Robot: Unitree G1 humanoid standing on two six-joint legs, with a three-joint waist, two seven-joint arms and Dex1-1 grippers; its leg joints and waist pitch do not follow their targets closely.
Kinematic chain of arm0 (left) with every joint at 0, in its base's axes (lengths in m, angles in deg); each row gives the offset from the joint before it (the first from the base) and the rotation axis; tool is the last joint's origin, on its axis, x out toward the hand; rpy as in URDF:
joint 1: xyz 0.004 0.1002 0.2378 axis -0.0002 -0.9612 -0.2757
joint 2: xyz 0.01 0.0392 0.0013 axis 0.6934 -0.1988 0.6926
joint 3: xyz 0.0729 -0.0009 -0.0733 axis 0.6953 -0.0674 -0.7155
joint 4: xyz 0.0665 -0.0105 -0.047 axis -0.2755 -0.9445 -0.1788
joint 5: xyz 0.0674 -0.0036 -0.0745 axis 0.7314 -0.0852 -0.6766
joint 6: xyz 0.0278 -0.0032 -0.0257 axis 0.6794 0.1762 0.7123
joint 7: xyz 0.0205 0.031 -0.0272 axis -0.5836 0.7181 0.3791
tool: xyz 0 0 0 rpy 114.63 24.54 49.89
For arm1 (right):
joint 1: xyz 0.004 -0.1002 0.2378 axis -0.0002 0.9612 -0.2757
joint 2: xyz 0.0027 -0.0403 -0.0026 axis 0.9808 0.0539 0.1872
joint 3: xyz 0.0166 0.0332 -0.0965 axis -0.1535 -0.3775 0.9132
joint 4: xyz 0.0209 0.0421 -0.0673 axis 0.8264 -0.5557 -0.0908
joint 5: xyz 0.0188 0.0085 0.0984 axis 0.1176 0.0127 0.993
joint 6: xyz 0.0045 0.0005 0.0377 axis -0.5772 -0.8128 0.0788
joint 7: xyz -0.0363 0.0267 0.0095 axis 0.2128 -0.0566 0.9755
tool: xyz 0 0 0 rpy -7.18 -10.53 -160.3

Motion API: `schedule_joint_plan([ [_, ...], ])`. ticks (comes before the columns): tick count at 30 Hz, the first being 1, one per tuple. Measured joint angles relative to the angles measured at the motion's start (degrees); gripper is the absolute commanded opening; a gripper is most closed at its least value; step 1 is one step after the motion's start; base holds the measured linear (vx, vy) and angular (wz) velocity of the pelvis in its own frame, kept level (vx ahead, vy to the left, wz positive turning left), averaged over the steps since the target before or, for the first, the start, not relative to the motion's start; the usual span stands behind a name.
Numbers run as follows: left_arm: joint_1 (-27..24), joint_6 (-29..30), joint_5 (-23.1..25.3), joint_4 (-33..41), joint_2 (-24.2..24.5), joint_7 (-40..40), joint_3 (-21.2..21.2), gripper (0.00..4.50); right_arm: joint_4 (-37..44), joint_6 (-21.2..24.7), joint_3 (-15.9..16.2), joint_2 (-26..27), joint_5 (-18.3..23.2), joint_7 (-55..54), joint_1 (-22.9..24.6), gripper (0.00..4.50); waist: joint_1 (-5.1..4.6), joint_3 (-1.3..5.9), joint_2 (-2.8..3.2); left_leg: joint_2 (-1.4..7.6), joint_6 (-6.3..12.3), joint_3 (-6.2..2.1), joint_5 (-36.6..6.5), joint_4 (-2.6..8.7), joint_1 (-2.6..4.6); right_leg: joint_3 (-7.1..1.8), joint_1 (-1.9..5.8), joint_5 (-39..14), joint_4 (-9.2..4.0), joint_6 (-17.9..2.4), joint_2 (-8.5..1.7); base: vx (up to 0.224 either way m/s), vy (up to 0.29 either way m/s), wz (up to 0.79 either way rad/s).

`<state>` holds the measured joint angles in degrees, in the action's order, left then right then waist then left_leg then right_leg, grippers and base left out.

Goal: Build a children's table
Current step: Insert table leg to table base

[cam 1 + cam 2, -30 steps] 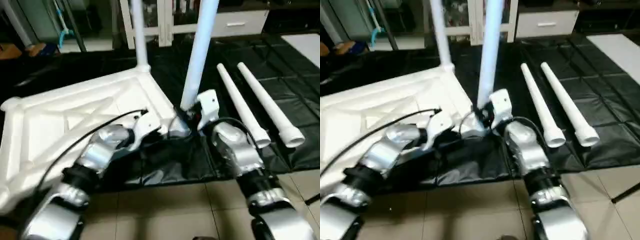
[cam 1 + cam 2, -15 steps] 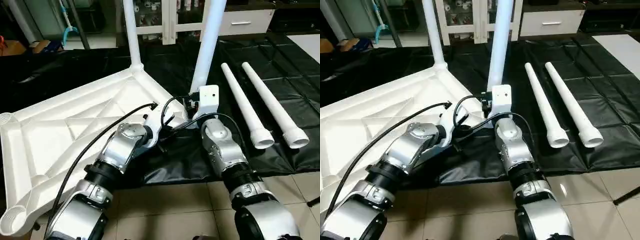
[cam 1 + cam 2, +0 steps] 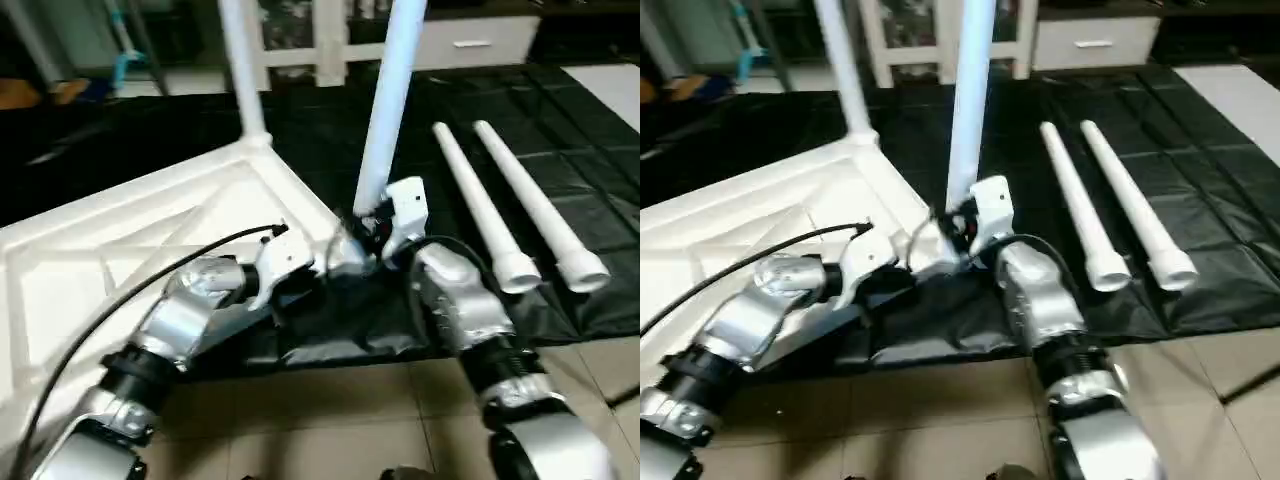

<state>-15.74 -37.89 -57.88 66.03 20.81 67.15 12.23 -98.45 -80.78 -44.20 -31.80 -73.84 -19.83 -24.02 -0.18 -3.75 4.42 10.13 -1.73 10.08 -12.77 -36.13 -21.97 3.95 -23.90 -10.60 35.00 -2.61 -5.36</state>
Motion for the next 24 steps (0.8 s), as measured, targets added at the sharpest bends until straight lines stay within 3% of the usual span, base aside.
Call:
schedule_joint_plan([
  [10,1.65,-6.66,-1.2,-3.47,-1.01,3.01,2.21,0.0,4.13,5.05,-0.34,-7.55,3.88,12.71,2.23,1.87,1.26,-0.03,-0.1,-0.02,0.3,1.47,0.35,-0.11,-0.05,-1.41,0.27,0.19,0.07,-0.12,-0.1,0.0,0.0,0.0],
  [22,5.47,-14.66,1.08,-10.96,-3.22,0.38,2.84,0.0,2.48,5.1,-2.24,-7.95,4.13,10.56,1.17,1.87,2.23,-0.01,-0.12,-0.12,0.85,1.51,0.73,-0.13,-0.31,-1.62,0.22,0.2,0.04,-0.11,-0.13,0.0,0.0,0.0],
  [23,5.72,-14.63,1.05,-11.06,-3.22,0.36,2.78,0.48,2.6,5.12,-2.32,-7.93,4.19,10.32,1.17,1.87,2.22,-0.01,-0.13,-0.12,0.86,1.51,0.73,-0.14,-0.32,-1.62,0.22,0.2,0.03,-0.11,-0.13,0.0,0.0,0.0],
  [24,5.86,-14.39,0.75,-11.05,-3.25,0.37,2.63,0.48,2.91,5.19,-2.49,-7.93,4.22,10.17,1.17,1.87,2.16,-0.01,-0.13,-0.13,0.86,1.51,0.73,-0.14,-0.35,-1.61,0.21,0.2,0.02,-0.11,-0.13,0.0,0.0,0.0],
])
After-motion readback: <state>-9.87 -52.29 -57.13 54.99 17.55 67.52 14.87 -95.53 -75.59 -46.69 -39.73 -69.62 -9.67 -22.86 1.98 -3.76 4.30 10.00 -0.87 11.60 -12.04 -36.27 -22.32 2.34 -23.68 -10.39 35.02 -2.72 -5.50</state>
